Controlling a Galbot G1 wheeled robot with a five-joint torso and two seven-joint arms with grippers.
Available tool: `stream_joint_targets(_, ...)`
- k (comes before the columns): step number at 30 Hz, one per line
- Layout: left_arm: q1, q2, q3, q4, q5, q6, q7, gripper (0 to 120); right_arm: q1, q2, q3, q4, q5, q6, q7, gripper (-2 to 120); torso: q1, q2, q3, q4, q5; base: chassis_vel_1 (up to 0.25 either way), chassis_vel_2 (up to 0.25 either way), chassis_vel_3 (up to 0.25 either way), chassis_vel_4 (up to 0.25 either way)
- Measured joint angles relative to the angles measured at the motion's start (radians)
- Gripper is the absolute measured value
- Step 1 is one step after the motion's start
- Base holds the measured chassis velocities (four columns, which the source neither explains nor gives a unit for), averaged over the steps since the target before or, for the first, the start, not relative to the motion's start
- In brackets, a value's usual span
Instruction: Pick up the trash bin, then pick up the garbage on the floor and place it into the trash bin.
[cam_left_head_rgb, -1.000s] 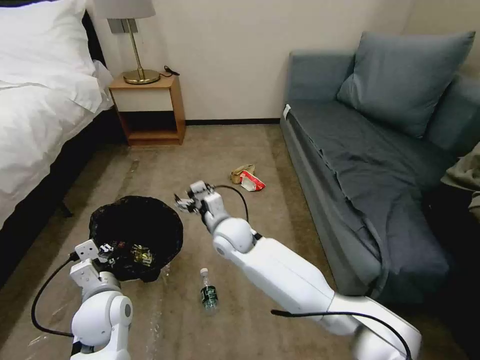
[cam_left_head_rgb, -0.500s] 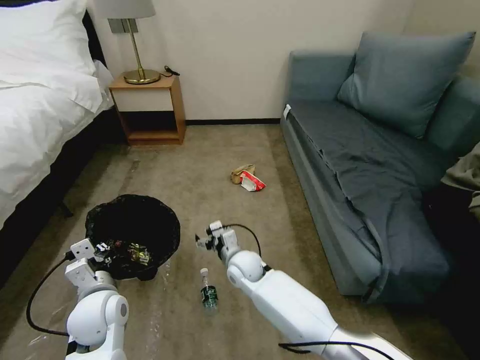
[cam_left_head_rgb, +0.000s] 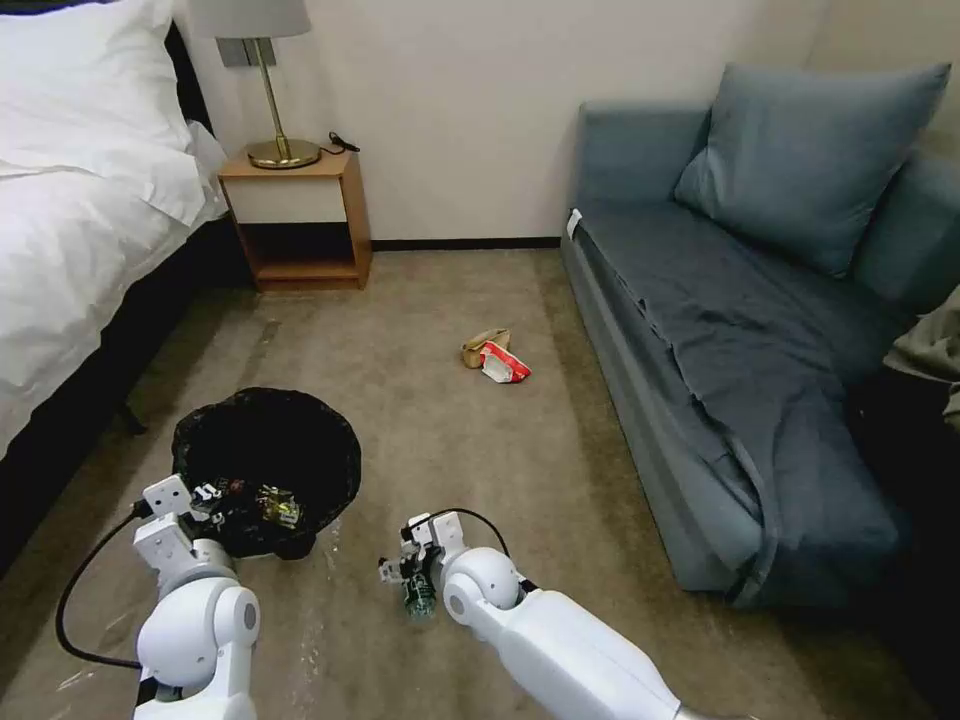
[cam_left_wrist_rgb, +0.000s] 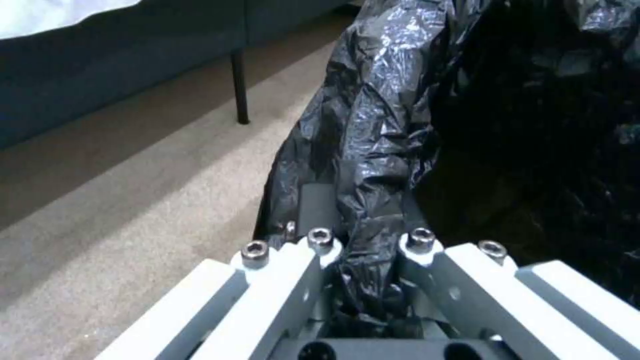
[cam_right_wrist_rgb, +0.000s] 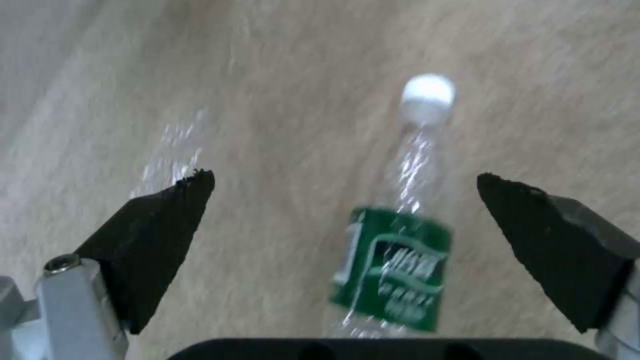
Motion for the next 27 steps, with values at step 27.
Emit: stream_joint_targets(27,0.052,-0.018,0.0,-0.028,0.031,-0.024,0.002,4,0.007,0.116,-0.031,-0.291,-0.182,0.111,-0.109,100,0.0,0.0,0.0,0.0,0.0,0.0,0.0,0.0,0.0)
